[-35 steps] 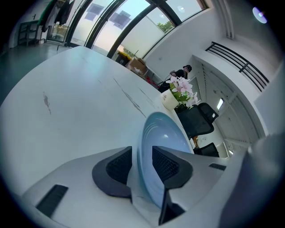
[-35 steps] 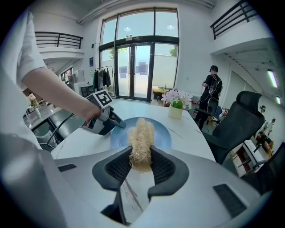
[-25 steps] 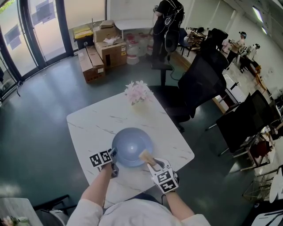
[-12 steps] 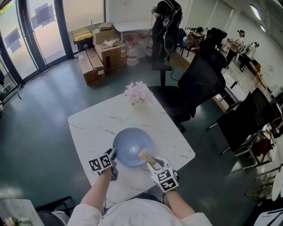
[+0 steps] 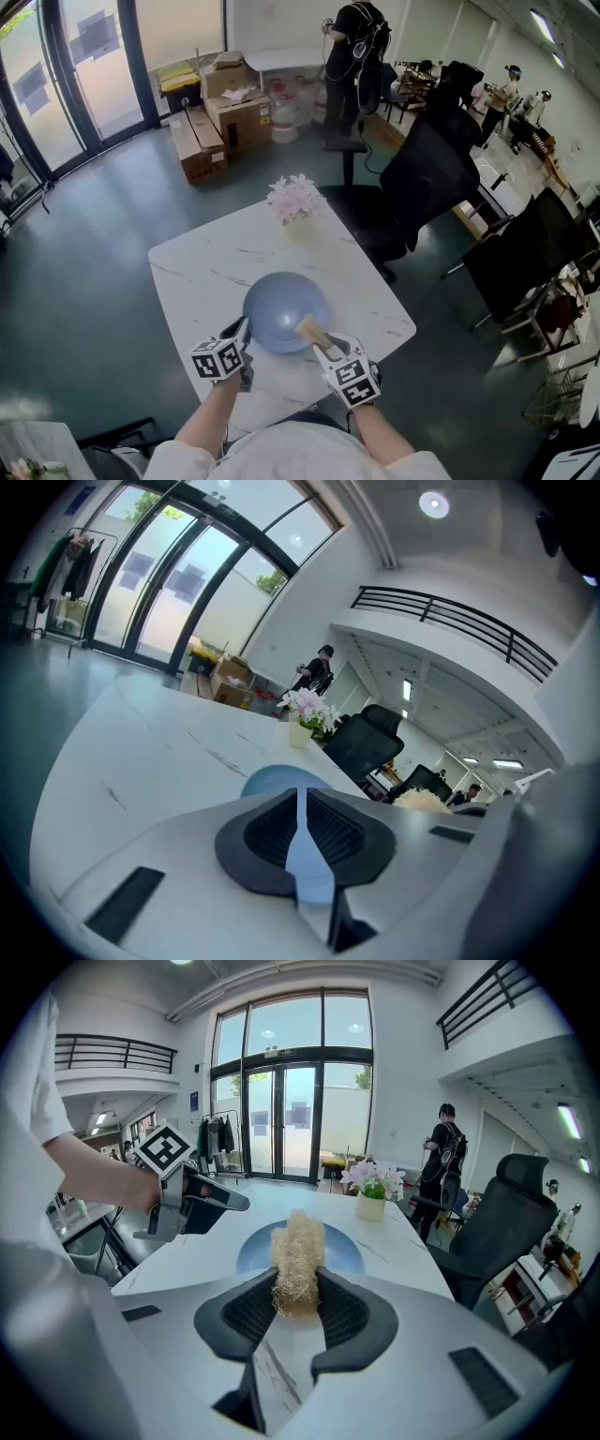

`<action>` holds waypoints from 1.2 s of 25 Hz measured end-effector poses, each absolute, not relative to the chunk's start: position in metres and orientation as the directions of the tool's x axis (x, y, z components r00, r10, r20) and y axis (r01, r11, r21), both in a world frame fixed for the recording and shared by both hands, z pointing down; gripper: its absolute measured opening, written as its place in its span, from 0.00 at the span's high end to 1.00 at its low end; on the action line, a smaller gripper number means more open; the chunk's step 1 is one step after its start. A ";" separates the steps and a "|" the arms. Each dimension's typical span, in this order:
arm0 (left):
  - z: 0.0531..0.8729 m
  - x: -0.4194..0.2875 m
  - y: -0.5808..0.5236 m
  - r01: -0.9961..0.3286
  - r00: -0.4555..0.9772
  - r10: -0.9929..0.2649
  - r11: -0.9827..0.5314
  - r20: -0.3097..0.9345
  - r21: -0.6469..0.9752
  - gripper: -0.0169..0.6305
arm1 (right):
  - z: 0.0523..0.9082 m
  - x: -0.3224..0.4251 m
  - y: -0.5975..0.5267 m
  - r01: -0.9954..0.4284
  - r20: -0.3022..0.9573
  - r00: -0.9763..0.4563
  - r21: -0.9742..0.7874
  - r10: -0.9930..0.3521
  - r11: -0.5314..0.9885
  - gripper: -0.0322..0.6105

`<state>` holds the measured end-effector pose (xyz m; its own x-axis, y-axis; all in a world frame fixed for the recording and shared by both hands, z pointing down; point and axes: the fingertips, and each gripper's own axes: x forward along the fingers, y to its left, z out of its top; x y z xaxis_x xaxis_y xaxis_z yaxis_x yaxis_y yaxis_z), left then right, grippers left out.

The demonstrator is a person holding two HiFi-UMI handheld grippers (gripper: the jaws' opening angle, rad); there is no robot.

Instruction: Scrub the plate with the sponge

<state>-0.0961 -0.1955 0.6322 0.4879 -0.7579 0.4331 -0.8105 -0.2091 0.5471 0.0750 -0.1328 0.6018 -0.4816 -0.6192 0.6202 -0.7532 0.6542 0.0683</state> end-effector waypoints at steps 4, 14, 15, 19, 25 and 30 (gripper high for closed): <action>0.617 -0.092 -0.189 -0.811 0.499 -0.773 -0.258 0.392 0.524 0.89 | 0.604 0.074 -0.130 -0.758 0.610 -0.492 0.050 -0.621 0.650 0.75; 0.591 -0.083 -0.159 -0.836 0.527 -0.770 -0.395 0.360 0.380 0.90 | 0.603 0.078 -0.123 -0.775 0.608 -0.487 0.030 -0.627 0.631 0.75; 0.591 -0.084 -0.156 -0.839 0.525 -0.769 -0.395 0.365 0.374 0.90 | 0.603 0.078 -0.122 -0.776 0.608 -0.485 0.031 -0.628 0.629 0.75; 0.596 -0.086 -0.142 -0.844 0.516 -0.769 -0.380 0.378 0.378 0.90 | 0.603 0.078 -0.122 -0.779 0.609 -0.484 0.028 -0.629 0.627 0.75; 0.607 -0.086 -0.124 -0.850 0.513 -0.749 -0.377 0.419 0.368 0.90 | 0.603 0.078 -0.120 -0.777 0.608 -0.485 0.029 -0.628 0.628 0.75; 0.607 -0.078 -0.114 -0.853 0.518 -0.734 -0.405 0.438 0.329 0.91 | 0.606 0.077 -0.119 -0.777 0.599 -0.494 0.019 -0.629 0.629 0.75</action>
